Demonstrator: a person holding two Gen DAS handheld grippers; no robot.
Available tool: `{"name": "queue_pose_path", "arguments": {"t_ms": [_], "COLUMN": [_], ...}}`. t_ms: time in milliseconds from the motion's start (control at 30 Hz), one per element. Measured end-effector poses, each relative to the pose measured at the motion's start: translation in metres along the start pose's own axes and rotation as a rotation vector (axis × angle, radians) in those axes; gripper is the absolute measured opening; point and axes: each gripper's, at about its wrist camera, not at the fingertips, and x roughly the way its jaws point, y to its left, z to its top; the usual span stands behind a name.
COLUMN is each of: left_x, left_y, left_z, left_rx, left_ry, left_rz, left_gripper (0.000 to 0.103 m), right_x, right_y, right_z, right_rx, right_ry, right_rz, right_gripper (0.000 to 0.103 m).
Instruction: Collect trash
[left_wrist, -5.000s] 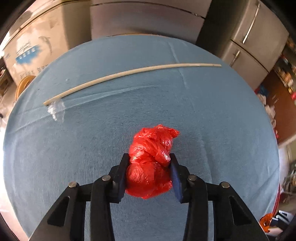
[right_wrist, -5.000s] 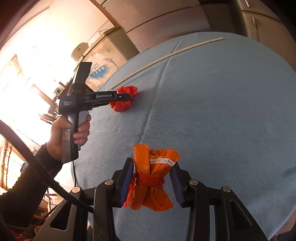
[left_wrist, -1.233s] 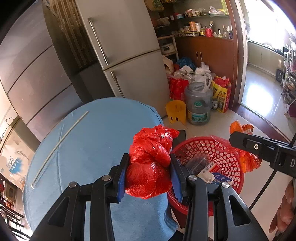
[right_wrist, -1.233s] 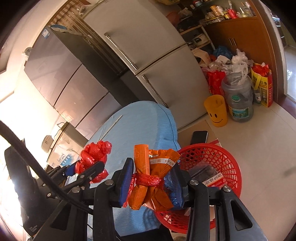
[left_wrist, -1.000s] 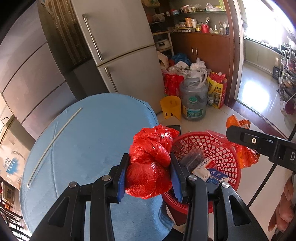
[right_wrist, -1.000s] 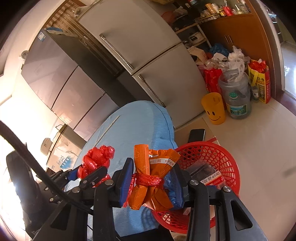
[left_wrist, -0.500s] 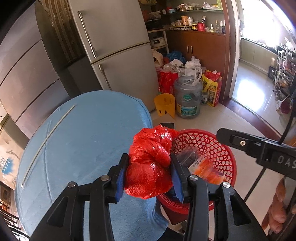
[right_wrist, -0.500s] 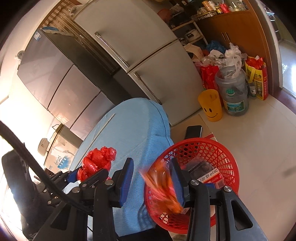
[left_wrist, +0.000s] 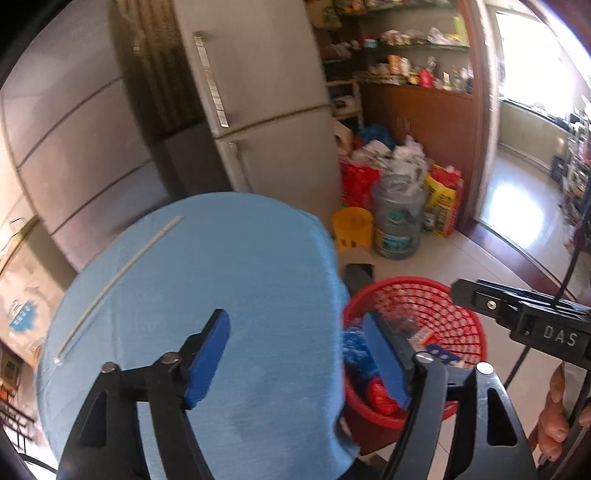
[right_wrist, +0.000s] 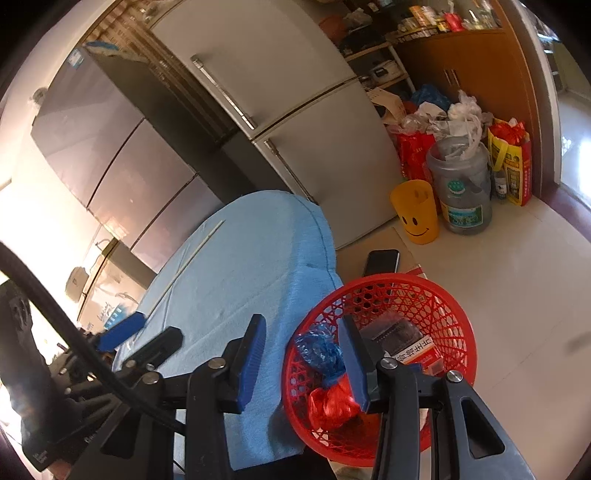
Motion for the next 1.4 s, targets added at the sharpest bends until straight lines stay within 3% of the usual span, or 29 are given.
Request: {"name": "queue_pose_path", "arguments": {"t_ms": [200, 433, 533, 600, 833, 1100, 1400], "left_x": [-0.028, -0.064, -0.075, -0.083, -0.113, -0.135, -0.159], "left_y": [0.059, 0.128, 0.153, 0.168, 0.217, 0.25, 0.261], "left_z": [-0.016, -0.053, -0.065, -0.075, -0.099, -0.123, -0.143], "left_rx": [-0.109, -0.242, -0.278, -0.303, -0.373, -0.446, -0.476], "left_ry": [-0.034, -0.047, -0.049, -0.048, -0.069, -0.066, -0.067], "left_rz": [0.119, 0.253, 0.292, 0.327, 0.432, 0.499, 0.548], "left_gripper": [0.083, 0.084, 0.085, 0.092, 0.092, 0.092, 0.092], "right_x": [0.005, 0.018, 0.023, 0.027, 0.028, 0.023, 0.022], "right_y": [0.042, 0.118, 0.154, 0.179, 0.244, 0.308, 0.334], "right_z": [-0.007, -0.03, -0.042, -0.05, -0.068, -0.091, -0.112], "right_rx": [-0.077, -0.254, -0.339, -0.391, -0.504, -0.574, -0.584], "right_ry": [0.029, 0.067, 0.076, 0.082, 0.072, 0.055, 0.085], "right_rz": [0.037, 0.068, 0.06, 0.058, 0.081, 0.107, 0.104], "right_gripper": [0.062, 0.063, 0.063, 0.063, 0.063, 0.067, 0.067]}}
